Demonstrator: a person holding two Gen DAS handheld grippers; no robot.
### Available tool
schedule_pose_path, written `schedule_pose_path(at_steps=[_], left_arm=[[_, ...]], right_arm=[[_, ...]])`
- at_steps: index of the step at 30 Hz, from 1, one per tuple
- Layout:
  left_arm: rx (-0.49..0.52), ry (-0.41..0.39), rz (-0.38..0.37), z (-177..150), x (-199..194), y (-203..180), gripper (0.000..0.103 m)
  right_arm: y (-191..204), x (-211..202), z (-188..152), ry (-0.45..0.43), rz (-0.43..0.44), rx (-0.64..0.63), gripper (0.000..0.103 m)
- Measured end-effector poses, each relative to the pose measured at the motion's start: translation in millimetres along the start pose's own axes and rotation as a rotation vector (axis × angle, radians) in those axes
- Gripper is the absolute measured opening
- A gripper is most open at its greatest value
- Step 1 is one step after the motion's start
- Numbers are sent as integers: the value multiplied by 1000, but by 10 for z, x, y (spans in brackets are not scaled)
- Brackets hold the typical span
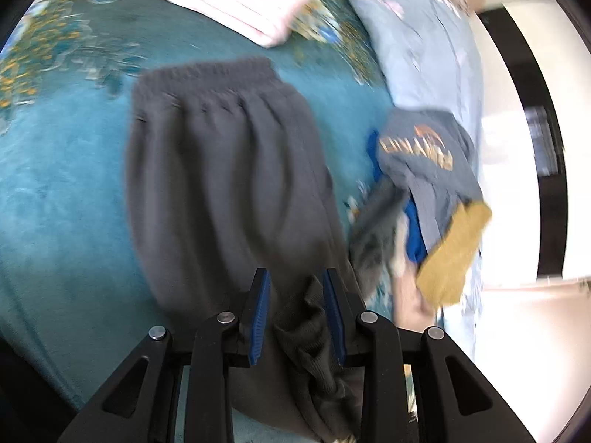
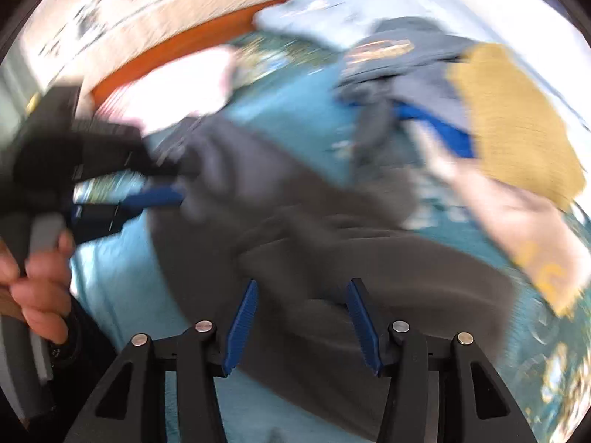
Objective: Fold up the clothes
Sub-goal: 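Fold the cuffs with the right gripper up toward the waistband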
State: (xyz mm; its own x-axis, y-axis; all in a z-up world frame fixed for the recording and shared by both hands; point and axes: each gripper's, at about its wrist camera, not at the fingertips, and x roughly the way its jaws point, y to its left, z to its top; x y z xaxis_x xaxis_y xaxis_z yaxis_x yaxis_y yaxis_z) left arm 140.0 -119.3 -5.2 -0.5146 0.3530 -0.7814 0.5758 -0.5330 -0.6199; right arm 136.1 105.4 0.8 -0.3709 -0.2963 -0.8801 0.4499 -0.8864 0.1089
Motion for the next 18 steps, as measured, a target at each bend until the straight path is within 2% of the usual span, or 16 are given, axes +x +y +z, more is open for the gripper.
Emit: schedule_pose_path(at_steps=[3,4,6,10,11,12,13,18], left_arm=[[124,175,-52,-148,260,-229,30],[164,228,-38,-219,357,-286,30],[204,277,16,-308,495,-323,30],[194,287,44,-309,593,-294,28],[213,276,44,-308,584,-321,25],[240,263,44,-313,575,-359,15],[267,251,44,-321,571,-397,9],[337,242,29,-386,581,-506,4]], right_arm=[[-512,-220,-91,-38,-44,174,55],[-667,-266,-136,-43,-49,229,55],[-966,-316,-262,-47,-50,341,55],[-1365,-310,-541,-29,-46,505,55],[-1419,-292,-603,-23,-43,533,55],[-1464,-271,-662,-16,-39,558,55],[-1497,-261,-706,-11,-34,577,55],[-1554,-170,-723,-7,-3,602,55]])
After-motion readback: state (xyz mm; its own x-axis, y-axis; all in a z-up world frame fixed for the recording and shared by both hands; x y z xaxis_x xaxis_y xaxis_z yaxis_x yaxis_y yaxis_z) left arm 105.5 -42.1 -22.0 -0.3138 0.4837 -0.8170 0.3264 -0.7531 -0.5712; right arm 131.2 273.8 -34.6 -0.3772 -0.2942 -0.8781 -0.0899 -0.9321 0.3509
